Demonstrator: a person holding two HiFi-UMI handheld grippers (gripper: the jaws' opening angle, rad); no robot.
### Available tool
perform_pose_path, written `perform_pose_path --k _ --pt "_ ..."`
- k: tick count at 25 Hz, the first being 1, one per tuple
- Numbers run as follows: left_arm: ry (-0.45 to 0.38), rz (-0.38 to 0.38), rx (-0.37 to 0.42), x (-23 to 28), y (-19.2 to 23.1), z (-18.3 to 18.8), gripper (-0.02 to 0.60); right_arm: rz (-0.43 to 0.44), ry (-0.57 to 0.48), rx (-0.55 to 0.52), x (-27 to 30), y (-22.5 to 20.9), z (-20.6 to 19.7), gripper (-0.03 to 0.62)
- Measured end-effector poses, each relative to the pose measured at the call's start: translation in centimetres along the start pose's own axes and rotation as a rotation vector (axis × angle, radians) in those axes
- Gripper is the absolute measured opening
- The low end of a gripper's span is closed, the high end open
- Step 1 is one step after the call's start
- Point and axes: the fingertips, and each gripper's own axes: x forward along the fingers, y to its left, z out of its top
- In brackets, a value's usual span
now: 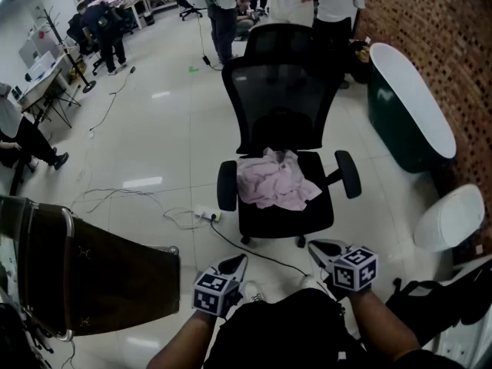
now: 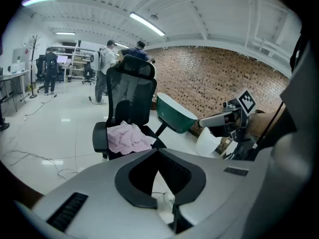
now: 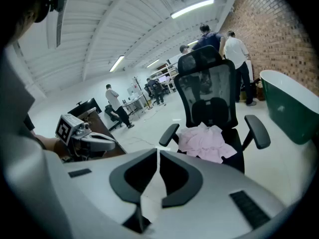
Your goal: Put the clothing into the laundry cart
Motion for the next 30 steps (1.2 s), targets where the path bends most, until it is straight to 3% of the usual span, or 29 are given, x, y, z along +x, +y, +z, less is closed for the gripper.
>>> perform_pose_path --k 13,21,22,23,24,30 --pt "-0.015 -0.027 0.016 1.8 2.7 2.8 -0.002 -0.022 0.002 -0.024 2.9 -0.5 2.9 0.041" --pt "-0.007 0.042 -0.032 4.5 5.1 4.4 -0.002 0.018 0.016 -0.036 6.7 -4.5 5.7 0.083" --pt "-0.006 0.053 -0.041 4.9 5.5 4.7 -0.002 0.034 0.023 -0.036 7.4 -5.0 6.1 0.099" --pt "-0.005 0.064 -0.051 5.3 5.8 5.0 -0.002 0.052 0.035 -0.039 8.2 -5.4 6.6 0.174" --pt "-0.005 0.076 -0.061 5.8 6.3 5.4 -0.002 0.067 0.050 -0.045 9.0 -5.9 7.1 0.195" --pt "-0.011 0.159 -0.136 8.9 8.9 7.0 -0.002 0.091 0.147 -0.095 13.9 -10.3 9.1 0.193"
